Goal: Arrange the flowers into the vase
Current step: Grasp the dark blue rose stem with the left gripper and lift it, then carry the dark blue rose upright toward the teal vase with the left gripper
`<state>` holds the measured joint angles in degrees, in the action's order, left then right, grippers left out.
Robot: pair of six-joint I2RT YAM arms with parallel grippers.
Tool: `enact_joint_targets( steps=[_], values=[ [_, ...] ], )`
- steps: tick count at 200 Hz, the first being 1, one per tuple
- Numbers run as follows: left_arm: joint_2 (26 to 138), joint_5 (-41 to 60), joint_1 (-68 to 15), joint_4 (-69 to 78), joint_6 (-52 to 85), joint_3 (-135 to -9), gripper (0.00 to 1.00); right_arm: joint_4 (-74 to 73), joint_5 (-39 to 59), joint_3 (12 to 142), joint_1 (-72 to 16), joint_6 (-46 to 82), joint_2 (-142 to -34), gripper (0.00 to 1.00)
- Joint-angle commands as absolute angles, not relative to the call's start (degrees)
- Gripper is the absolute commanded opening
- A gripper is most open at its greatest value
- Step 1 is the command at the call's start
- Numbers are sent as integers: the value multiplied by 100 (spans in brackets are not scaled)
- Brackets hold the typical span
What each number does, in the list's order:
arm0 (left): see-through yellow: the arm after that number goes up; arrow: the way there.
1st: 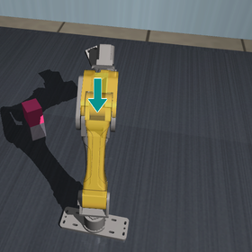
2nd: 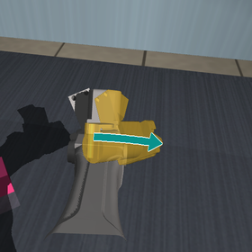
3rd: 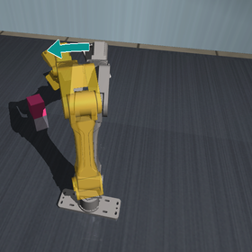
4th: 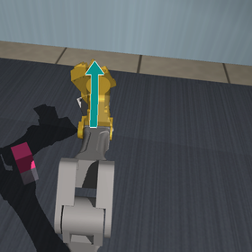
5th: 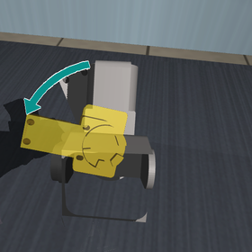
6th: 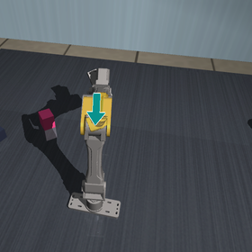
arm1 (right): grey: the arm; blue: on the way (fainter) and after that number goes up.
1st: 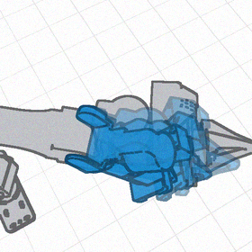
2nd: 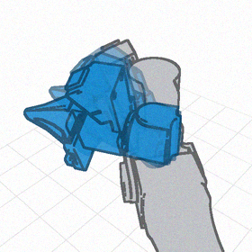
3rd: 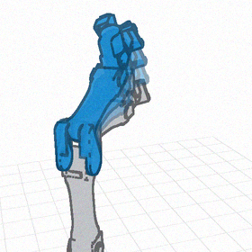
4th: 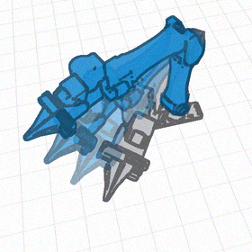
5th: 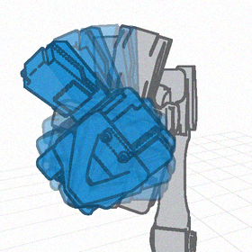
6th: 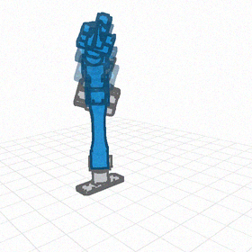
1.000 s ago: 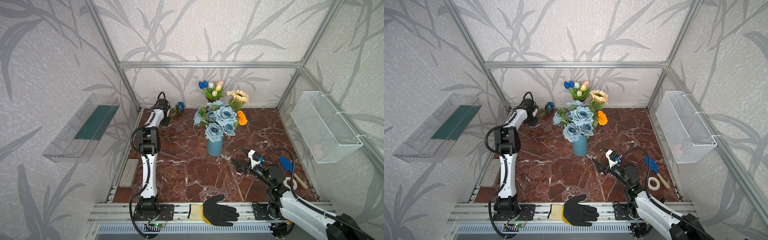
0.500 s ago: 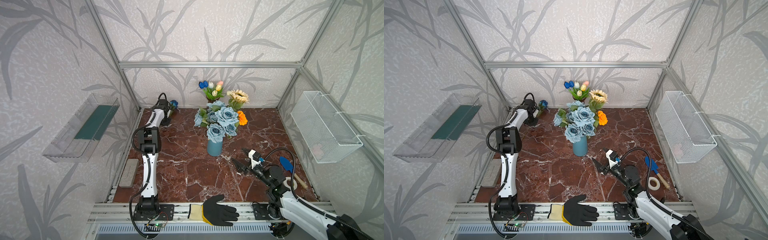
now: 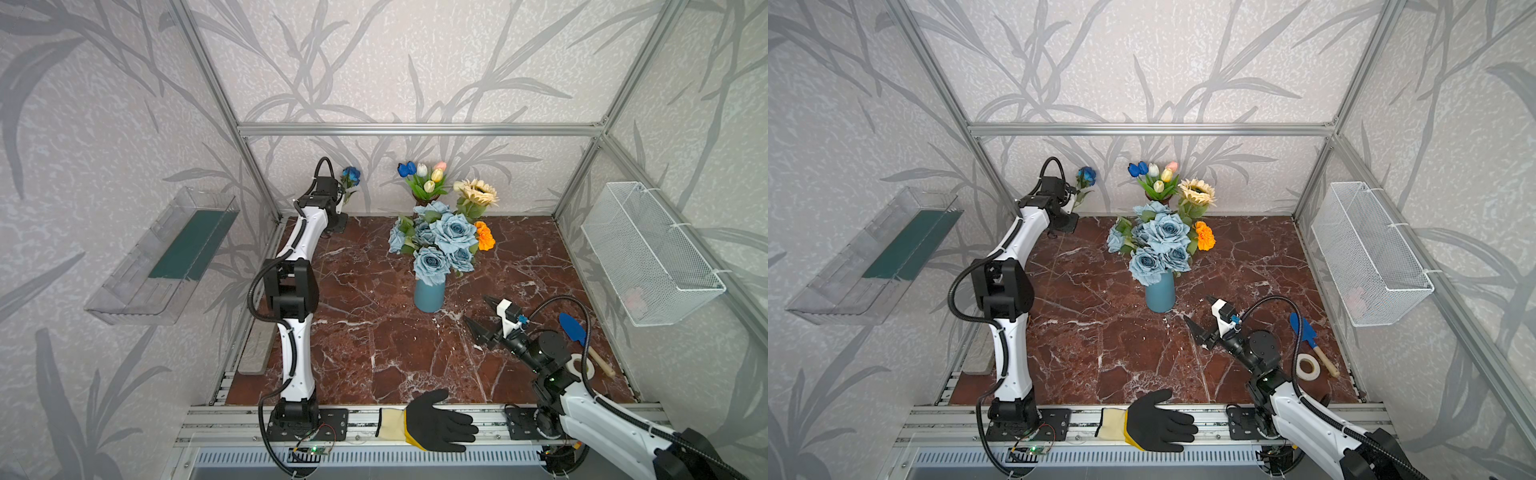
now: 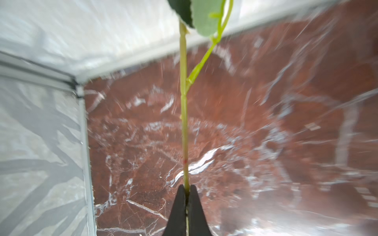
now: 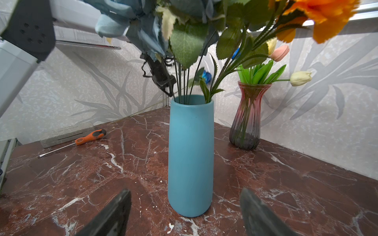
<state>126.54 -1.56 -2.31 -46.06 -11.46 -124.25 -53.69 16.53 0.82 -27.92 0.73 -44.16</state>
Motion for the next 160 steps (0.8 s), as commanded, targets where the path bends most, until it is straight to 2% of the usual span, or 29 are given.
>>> enact_joint_targets(
  steps=[1, 58, 88, 121, 160],
  values=[
    [11723, 621, -284, -4052, -601, -12019, 0, -5475, 1615, 223, -2838, 44, -4394, 84],
    [8933, 1120, -654, -424, 674, -8621, 0, -5449, 1530, 196, -2836, 9, -4310, 84],
    [7691, 1190, -999, 2130, 1395, -6611, 0, -5420, 1416, 159, -2843, -28, -4267, 84],
    [7220, 1819, -1281, 4697, 2207, -5205, 0, -5564, 1430, 158, -2840, 9, -4406, 84],
    [7286, 2313, -1456, 6478, 3030, -4669, 0, -5674, 1479, 174, -2855, 35, -4557, 84]
  ],
)
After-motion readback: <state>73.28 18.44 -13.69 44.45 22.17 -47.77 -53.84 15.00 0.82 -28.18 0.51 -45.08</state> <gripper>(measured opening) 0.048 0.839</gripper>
